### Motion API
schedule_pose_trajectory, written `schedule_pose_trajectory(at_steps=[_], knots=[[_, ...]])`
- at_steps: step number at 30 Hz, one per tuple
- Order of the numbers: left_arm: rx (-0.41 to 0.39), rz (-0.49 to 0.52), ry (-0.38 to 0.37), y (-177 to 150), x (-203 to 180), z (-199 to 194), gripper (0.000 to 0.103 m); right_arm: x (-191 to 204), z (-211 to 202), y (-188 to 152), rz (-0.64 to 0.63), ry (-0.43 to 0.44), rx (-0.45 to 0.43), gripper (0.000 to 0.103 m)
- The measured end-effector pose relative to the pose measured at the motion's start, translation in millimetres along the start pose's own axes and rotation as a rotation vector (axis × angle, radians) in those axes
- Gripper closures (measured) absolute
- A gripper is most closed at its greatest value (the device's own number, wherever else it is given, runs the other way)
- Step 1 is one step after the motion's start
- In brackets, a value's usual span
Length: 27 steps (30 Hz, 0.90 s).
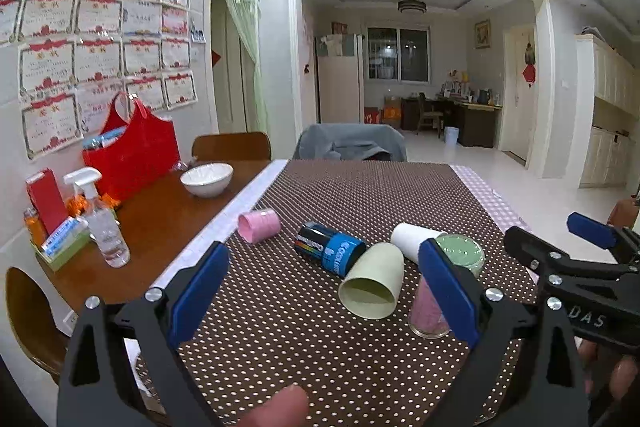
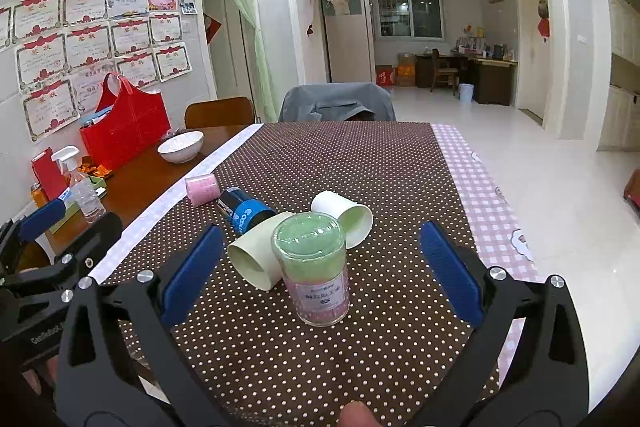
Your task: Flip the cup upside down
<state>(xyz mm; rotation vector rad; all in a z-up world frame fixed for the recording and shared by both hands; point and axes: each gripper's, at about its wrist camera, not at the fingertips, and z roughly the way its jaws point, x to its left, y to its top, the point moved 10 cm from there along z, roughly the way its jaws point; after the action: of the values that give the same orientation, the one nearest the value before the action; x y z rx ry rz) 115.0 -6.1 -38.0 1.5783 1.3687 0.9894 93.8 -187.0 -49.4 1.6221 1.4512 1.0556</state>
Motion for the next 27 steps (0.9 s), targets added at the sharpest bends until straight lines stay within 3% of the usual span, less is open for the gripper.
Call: schedule_pose_trajectory(at_steps=[9,27], knots=[[-0.063,0.008,-0.005,19,6,-31,0.009,1,-35,16,0.014,-0.04,-0.081,0.006],[-0.085,-0.003,0.016,31,10,-54,0.009,-2,-60,22,0.019,-0.053,-0.134,0.006]])
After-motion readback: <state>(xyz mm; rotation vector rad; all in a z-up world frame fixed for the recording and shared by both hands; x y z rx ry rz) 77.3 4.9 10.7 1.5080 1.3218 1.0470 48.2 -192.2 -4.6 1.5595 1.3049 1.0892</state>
